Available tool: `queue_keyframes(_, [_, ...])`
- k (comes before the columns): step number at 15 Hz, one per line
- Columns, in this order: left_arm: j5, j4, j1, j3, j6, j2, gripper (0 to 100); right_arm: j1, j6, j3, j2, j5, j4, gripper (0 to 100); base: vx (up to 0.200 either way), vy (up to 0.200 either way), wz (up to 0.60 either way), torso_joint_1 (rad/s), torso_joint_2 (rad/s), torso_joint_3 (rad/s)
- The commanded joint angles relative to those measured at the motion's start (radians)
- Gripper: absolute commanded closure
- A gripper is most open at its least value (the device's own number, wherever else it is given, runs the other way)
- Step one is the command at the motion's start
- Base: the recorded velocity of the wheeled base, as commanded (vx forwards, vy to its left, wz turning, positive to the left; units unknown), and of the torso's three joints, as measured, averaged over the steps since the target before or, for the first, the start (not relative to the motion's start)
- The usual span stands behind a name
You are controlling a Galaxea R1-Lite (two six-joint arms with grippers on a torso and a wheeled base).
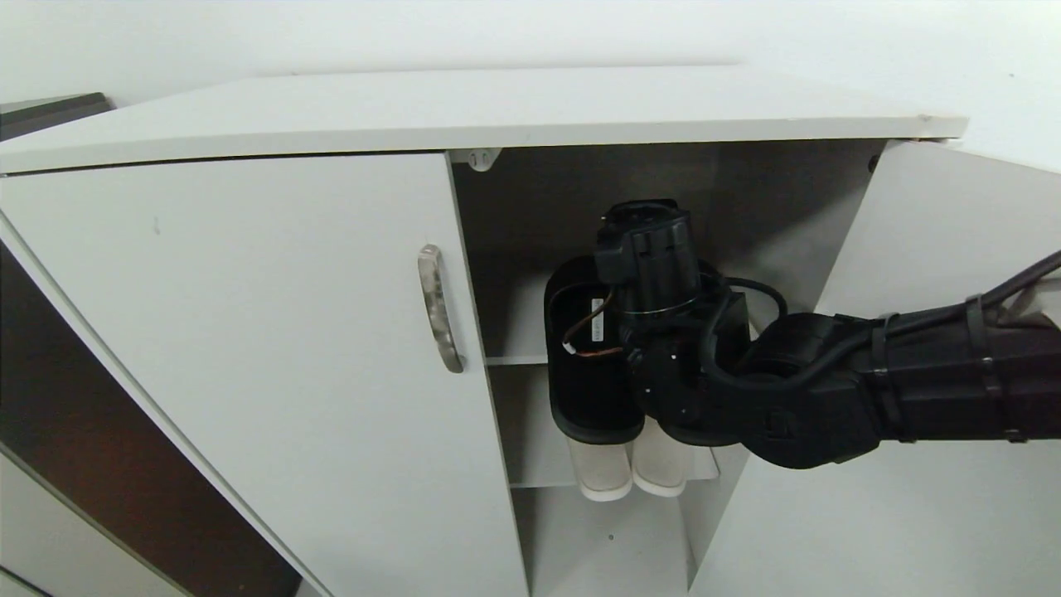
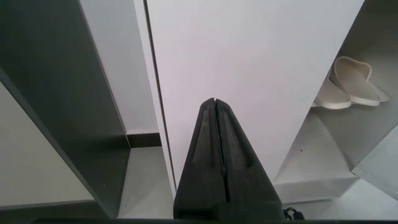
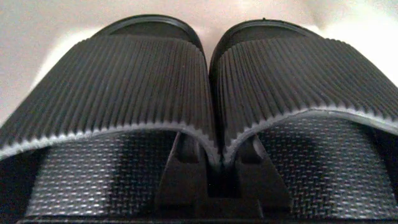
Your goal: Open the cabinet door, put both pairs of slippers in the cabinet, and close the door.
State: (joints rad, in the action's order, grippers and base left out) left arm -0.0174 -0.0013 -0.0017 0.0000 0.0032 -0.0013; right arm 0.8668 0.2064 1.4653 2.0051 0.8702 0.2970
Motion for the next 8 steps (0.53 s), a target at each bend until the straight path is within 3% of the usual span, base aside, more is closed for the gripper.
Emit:
queue_keyframes(1, [0.001,0.000,0.000,0.000,-0.002,0.001,100,-0.023,-0.016,0.043,0.046,-0.014,0.002,100,0.000,0.000,0.00,0.000,0.00,0.000])
queue_keyframes(8, [0.004,0.000,0.000,0.000,-0.003,0.001,100,-0.089,-0.093,0.256,0.141,-0.048,-0.022,100,0.000,0.000,0.00,0.000,0.00,0.000])
